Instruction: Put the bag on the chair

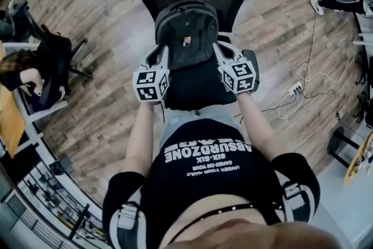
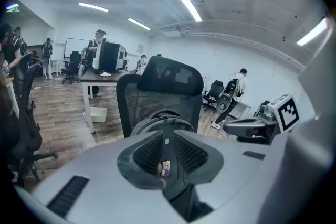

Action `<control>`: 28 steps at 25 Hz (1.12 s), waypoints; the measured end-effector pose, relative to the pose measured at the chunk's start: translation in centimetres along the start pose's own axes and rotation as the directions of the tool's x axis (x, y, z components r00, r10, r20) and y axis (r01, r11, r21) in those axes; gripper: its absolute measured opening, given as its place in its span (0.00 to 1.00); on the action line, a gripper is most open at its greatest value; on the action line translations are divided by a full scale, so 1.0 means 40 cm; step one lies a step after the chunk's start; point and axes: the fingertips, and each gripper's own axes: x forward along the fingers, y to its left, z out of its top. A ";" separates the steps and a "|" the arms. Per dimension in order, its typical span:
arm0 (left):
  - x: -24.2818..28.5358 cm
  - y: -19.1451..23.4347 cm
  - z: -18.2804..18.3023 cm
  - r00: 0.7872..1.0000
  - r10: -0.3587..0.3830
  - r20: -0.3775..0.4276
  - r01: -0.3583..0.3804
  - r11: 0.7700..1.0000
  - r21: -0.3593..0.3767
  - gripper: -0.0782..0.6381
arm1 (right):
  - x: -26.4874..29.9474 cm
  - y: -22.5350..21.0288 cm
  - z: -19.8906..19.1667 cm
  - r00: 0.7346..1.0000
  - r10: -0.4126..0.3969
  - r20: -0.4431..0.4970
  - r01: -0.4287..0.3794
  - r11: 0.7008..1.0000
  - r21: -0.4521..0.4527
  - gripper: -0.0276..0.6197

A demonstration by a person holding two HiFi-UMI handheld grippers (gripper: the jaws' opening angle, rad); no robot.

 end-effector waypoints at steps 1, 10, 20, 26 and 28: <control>-0.008 -0.001 0.004 1.000 0.001 0.010 -0.001 1.000 -0.003 0.21 | -0.007 0.004 0.007 1.000 0.002 0.007 -0.002 1.000 0.002 0.07; -0.094 -0.051 -0.052 0.999 -0.024 0.036 0.025 0.999 -0.048 0.14 | -0.102 0.107 0.006 0.996 0.091 0.021 -0.090 0.994 -0.057 0.07; -0.170 -0.118 -0.076 0.998 -0.031 0.047 0.033 0.999 -0.042 0.14 | -0.183 0.162 -0.029 0.992 0.123 0.017 -0.121 0.989 -0.082 0.07; -0.196 -0.148 -0.057 0.995 -0.031 0.095 0.033 0.999 -0.020 0.13 | -0.197 0.168 -0.046 0.990 0.144 0.014 -0.143 0.988 -0.051 0.07; -0.196 -0.167 -0.059 0.996 -0.039 0.084 0.039 0.999 0.004 0.13 | -0.206 0.164 -0.048 0.990 0.141 0.018 -0.140 0.989 -0.048 0.07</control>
